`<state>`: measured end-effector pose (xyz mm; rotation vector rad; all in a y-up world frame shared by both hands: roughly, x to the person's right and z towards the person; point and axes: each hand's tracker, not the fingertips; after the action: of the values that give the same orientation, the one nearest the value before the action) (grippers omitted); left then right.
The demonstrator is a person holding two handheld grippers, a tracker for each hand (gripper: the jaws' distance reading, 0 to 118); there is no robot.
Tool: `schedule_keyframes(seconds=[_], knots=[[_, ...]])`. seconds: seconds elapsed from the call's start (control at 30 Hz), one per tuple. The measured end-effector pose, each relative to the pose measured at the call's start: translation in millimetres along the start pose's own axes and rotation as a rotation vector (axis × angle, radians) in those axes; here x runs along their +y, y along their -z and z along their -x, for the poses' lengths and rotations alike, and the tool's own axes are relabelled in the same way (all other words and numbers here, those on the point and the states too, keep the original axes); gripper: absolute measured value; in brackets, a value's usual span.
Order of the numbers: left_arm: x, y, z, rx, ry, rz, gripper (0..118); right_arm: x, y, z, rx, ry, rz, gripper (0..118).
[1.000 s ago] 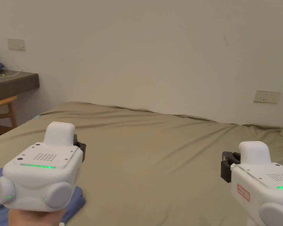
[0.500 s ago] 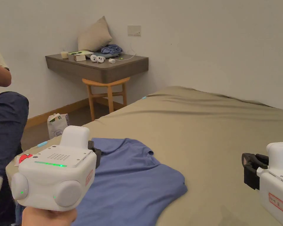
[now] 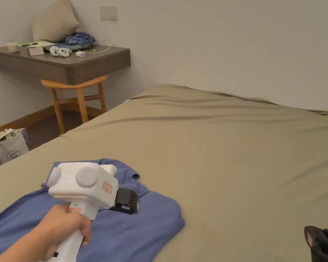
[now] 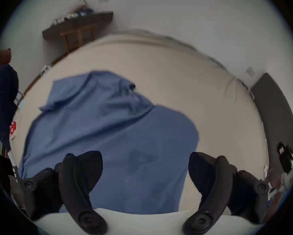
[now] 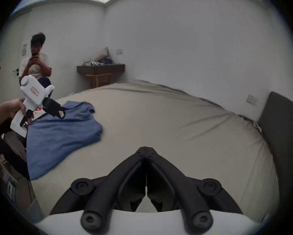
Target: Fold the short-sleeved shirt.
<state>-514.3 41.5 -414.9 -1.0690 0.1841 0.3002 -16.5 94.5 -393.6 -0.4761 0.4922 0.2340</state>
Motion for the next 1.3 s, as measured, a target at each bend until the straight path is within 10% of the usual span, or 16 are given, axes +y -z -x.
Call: schedule_keyframes(seconds=[0.23,0.3,0.37,0.8,1.3], knots=[[-13,76,-12,-0.025,0.025,0.247,103,-21,8,-13,-0.036,0.014,0.076,2],[-14,66,-19,0.07,0.088,0.143,71,-21,7,-15,-0.04,0.026,0.077,2],[-12,51,-21,0.102,0.112,0.078,2,-21,4,-15,-0.043,0.038,0.059,2],[49,-121,-79,-0.164,0.038,-0.337,2,-13,-59,-56,-0.12,0.107,-0.061,2],[19,-144,-446,-0.651,0.53,-0.293,2,-74,-201,-168,-0.475,0.252,-0.059,2]])
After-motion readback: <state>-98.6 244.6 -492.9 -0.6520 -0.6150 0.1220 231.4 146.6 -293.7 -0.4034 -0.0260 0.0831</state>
